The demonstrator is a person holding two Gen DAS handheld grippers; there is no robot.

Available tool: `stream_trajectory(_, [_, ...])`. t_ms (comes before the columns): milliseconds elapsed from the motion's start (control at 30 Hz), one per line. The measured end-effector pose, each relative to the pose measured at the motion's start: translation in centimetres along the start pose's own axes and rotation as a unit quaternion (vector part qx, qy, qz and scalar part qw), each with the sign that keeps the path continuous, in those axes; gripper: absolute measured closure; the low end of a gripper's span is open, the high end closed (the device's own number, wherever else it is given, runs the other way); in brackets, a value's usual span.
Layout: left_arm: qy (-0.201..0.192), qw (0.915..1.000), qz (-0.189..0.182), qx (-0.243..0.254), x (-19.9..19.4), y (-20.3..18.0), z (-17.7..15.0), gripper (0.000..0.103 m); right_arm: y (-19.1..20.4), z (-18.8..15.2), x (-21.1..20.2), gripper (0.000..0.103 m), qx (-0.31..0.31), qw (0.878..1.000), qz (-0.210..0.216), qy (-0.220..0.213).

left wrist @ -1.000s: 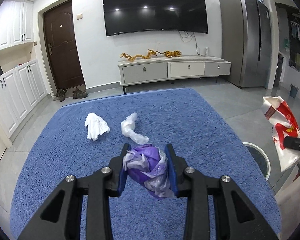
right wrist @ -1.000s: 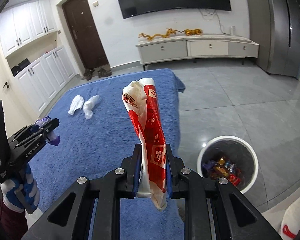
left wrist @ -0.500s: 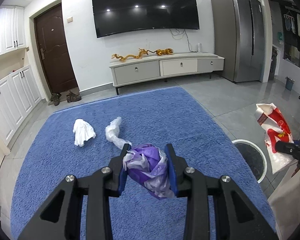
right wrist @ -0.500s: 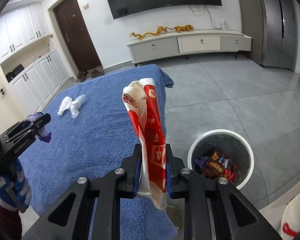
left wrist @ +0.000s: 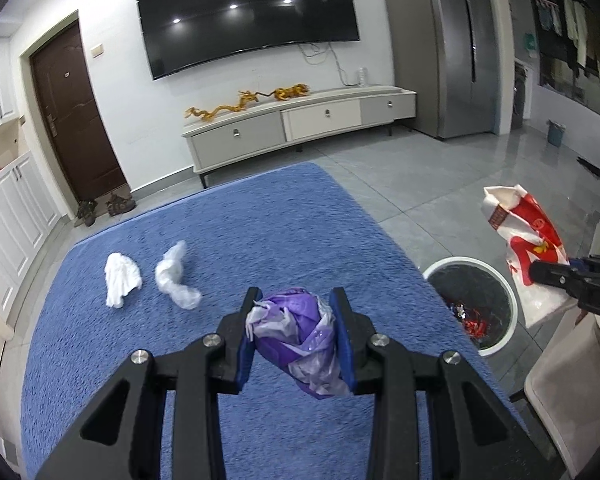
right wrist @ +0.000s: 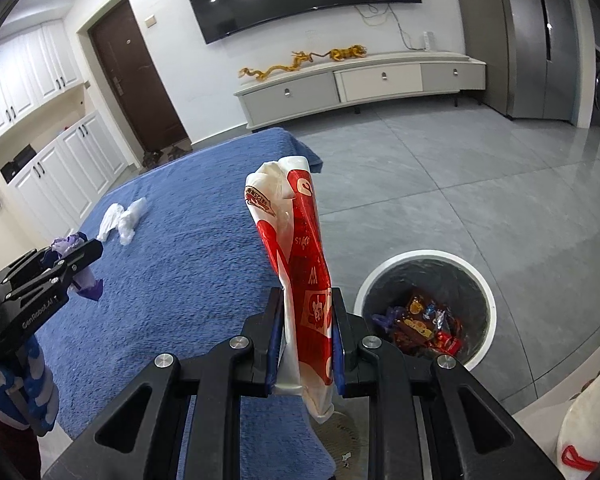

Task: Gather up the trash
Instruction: 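Carry the purple wrapper and red-white paper bag over the black bin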

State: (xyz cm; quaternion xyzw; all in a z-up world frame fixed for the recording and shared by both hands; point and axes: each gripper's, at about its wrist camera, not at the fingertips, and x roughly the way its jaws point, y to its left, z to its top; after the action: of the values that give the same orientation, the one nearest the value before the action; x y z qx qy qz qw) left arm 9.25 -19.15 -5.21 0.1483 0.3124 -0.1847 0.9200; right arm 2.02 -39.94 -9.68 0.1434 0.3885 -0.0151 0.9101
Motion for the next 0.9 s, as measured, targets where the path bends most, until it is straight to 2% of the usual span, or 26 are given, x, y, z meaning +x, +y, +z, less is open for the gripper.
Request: stream_trajectory(900, [0.011, 0.9946, -0.058, 0.085, 2.9, -9.5, 2.9, 0.070, -8.3, -1.6, 0.6, 0.082, 0.076, 0.997, -0.032, 0.003])
